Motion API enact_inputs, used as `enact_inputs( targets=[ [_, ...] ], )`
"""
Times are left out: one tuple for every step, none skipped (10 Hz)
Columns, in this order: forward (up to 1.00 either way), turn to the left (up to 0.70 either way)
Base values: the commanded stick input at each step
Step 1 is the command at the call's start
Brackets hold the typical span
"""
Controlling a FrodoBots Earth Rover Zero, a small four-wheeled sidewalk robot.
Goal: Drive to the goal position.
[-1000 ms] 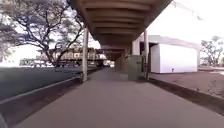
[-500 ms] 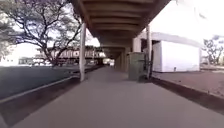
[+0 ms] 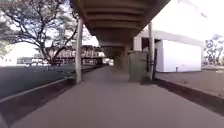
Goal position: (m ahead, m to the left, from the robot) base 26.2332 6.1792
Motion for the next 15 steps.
enact_inputs(
  targets=[
    [0.7,0.0],
    [0.7,0.0],
    [0.7,0.0],
    [0.7,0.0],
    [0.7,0.0],
    [0.7,0.0],
    [0.7,0.0],
    [0.7,0.0],
    [0.7,0.0],
    [0.7,0.0],
    [0.7,0.0],
    [0.7,0.0],
    [0.7,0.0],
    [0.7,0.0],
    [0.7,0.0]
  ],
)
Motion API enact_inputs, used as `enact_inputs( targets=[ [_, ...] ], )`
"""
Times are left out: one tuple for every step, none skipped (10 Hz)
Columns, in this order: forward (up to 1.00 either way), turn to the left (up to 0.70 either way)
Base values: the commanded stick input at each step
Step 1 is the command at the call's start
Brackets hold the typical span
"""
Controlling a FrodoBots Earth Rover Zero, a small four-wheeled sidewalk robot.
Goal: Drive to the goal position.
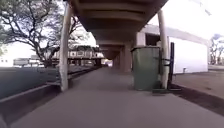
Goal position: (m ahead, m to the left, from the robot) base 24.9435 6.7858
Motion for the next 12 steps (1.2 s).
enact_inputs(
  targets=[
    [0.7,0.0],
    [0.7,0.0],
    [0.7,0.08],
    [0.7,0.23],
    [0.7,0.0],
    [0.7,0.0],
    [0.7,0.0],
    [0.7,0.0],
    [0.7,0.0],
    [0.7,0.0],
    [0.7,0.0],
    [0.7,0.0]
  ],
)
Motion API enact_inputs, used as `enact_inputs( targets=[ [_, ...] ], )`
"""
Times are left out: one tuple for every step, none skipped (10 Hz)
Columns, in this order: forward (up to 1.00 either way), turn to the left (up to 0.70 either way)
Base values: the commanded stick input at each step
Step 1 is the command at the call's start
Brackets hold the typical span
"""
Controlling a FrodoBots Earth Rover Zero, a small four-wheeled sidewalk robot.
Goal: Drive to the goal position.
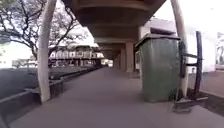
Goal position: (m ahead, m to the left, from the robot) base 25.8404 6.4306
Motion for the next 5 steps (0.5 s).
enact_inputs(
  targets=[
    [0.7,0.0],
    [0.7,0.0],
    [0.7,0.0],
    [0.7,0.0],
    [0.7,0.0]
  ],
)
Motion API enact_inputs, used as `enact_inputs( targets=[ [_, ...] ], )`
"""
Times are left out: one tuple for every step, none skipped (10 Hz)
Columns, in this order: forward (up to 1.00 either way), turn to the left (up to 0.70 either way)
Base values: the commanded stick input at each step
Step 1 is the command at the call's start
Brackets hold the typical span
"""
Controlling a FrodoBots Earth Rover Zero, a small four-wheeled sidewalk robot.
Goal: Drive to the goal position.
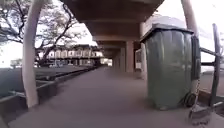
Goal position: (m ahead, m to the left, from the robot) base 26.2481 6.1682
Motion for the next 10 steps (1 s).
enact_inputs(
  targets=[
    [0.7,0.0],
    [0.7,0.0],
    [0.7,0.0],
    [0.7,0.0],
    [0.7,0.0],
    [0.7,0.0],
    [0.7,0.0],
    [0.7,0.0],
    [0.7,0.0],
    [0.7,0.0]
  ],
)
